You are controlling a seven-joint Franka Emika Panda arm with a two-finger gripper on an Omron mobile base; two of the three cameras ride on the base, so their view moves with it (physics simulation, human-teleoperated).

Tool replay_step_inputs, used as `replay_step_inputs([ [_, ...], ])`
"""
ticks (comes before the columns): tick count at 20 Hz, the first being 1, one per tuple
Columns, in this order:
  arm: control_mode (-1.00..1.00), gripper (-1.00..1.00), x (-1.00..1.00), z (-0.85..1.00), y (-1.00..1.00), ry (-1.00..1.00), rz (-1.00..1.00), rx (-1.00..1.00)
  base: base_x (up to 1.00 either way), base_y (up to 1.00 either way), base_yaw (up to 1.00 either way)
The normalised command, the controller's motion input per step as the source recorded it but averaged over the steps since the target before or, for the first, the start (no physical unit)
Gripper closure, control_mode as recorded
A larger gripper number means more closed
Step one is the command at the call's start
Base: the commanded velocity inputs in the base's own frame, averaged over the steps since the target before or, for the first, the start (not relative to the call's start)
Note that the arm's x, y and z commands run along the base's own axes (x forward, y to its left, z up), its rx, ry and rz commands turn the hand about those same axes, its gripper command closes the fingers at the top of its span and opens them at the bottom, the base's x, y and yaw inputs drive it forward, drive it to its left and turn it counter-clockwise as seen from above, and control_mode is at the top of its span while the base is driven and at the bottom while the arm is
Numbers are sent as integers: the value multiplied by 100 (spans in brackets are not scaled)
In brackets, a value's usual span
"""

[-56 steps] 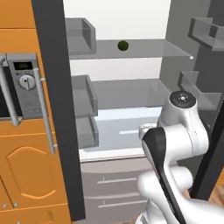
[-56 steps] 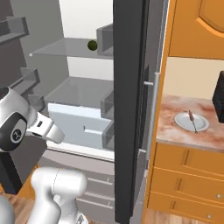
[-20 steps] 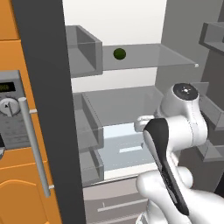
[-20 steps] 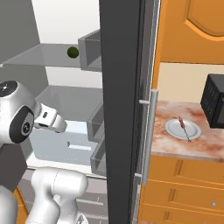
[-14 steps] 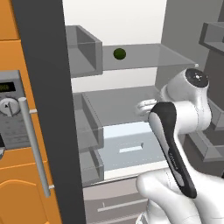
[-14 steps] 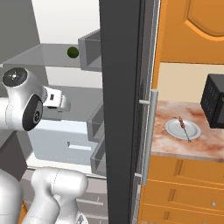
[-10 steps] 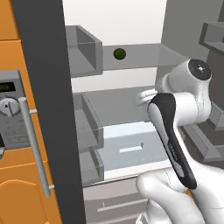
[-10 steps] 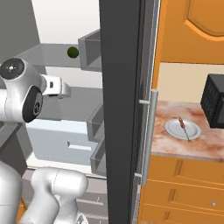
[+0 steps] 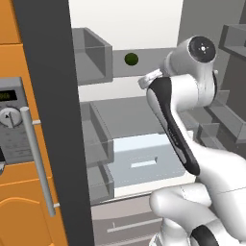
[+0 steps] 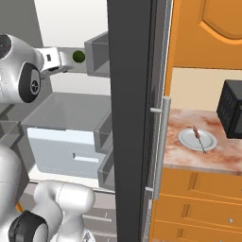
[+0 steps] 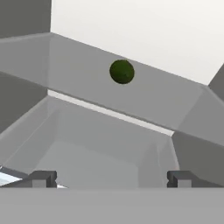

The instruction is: Place the cold items (lime and carrot) from the fridge in one tupperware on the dining counter. Place the warm items (hot dog and kebab skewer) in the stove area in another tupperware.

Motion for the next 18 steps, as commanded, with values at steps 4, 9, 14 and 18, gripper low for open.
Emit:
replay_step_inputs([
  [4, -100, -100, 50, 8, 22, 9, 1, -2, 0, 0, 0],
  [9, -100, -100, 60, 2, 7, 8, 0, 0, 0, 0, 0],
  [14, -100, -100, 57, 3, 0, 1, 0, 0, 0, 0, 0],
  [18, -100, -100, 54, 0, 0, 6, 0, 0, 0, 0, 0],
])
